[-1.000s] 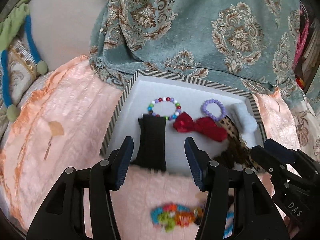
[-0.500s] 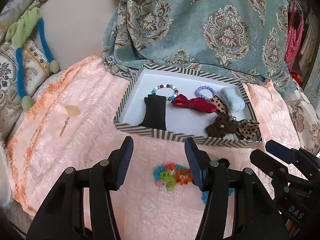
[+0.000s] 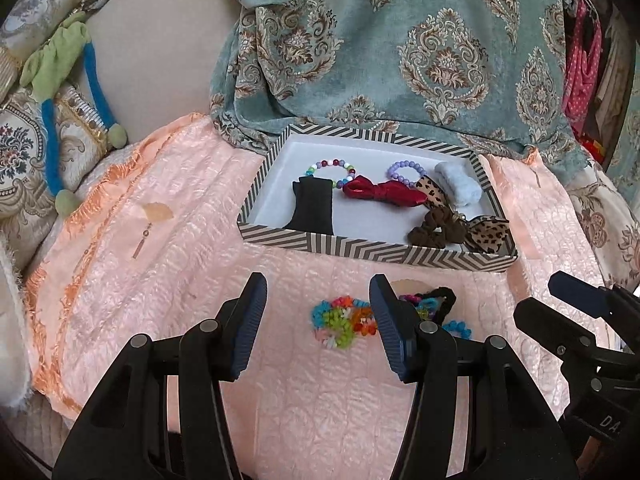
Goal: Organize jewelry
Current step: 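Move both tools back over the remaining bracelet pile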
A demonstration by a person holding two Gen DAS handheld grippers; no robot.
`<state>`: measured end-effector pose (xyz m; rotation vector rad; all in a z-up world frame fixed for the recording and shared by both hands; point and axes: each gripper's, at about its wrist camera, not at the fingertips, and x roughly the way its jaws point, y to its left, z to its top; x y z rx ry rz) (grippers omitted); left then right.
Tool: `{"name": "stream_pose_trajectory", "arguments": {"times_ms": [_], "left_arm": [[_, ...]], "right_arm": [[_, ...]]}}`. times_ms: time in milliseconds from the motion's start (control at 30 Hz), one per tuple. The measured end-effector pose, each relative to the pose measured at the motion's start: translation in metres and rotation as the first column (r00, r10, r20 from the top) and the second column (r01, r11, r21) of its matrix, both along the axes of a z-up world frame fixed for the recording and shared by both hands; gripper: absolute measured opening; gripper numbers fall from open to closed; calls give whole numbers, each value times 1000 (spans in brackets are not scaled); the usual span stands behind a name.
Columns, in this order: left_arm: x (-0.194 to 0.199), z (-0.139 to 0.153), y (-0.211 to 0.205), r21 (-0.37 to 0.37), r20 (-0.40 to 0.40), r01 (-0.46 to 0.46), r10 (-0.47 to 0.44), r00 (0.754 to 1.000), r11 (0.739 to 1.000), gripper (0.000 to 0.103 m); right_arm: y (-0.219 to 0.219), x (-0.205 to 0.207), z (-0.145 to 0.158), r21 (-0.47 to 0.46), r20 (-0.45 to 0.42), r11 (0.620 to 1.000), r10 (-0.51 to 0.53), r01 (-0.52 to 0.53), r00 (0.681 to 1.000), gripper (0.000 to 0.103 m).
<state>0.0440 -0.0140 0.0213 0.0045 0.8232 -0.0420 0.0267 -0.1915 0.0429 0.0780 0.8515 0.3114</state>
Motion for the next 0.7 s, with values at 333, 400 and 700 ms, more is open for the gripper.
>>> {"name": "stream_pose_trajectory", "arguments": {"times_ms": [333,400,700], "left_arm": [[5,-8,20,-123,-77,-3,-6,997,992,59],[8,-11,26,-133,-91,-17,5,996,991,59],[19,-36,38,-185,-182,-42,8,983,982,59]], "right_arm": [[-14,-4,-14,-5,-34,1000,-19,19,999,57],[-20,-2,-25,6,-66,1000,-28,28,997,57],[-21,9,-68,26,-156,1000,3,1,988,53]]}}
